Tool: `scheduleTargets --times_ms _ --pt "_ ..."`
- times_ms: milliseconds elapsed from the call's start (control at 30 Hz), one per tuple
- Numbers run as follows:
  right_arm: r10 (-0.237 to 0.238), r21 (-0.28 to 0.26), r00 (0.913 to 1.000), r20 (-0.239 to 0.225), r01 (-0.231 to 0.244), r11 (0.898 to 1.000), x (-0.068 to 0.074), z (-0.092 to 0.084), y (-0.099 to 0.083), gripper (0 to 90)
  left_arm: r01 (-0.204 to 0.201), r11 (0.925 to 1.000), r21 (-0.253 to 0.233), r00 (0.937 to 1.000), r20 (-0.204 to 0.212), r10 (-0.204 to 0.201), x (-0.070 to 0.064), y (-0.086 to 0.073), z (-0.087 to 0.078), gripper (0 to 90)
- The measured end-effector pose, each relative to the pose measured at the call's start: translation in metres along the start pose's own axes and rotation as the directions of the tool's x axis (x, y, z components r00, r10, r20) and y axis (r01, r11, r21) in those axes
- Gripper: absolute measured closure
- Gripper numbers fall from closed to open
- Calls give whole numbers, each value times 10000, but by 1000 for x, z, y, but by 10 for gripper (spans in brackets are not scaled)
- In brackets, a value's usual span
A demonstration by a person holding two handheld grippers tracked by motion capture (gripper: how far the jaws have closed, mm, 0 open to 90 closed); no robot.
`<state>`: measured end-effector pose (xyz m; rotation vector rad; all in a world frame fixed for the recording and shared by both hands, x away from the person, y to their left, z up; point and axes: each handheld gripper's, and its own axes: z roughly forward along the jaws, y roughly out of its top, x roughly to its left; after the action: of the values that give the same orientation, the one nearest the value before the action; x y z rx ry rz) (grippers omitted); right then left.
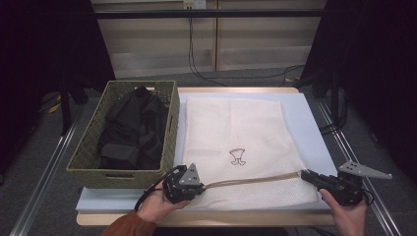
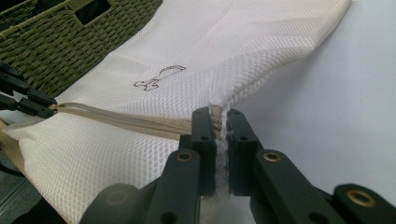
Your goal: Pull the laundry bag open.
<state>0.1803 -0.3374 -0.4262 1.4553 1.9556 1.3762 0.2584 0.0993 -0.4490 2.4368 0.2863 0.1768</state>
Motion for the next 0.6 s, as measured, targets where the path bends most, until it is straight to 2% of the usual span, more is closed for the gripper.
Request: scheduleTargets --times_ms 133,233,267,367,467,567,600 --pt "44 33 10000 1 -44 10000 1 -3 -2 846 158 9997 -162 9999 -16 -158 -3 -3 0 822" --pt "-6 66 10000 -4 6 10000 3 -5 -4 846 63 10000 -50 10000 11 -63 -4 -4 -1 822" --pt "-39 65 10000 10 39 10000 4 -6 -5 846 135 9998 -171 9999 29 -135 -5 -4 0 822" --pt "-20 127 10000 33 20 9999 4 -6 -7 847 103 9999 -17 9999 -85 -104 -5 -7 -4 822" --pt "24 111 10000 44 -24 9999 3 -6 -8 847 459 9987 -220 9987 -209 -463 -5 -14 -7 822" --pt "-4 119 10000 53 3 9999 3 -6 -7 847 589 9981 -157 9977 -321 -594 -3 -19 -13 821" --pt "-7 122 10000 54 6 9999 3 -5 -7 846 690 9972 -279 9972 -266 -697 -1 -21 -14 821"
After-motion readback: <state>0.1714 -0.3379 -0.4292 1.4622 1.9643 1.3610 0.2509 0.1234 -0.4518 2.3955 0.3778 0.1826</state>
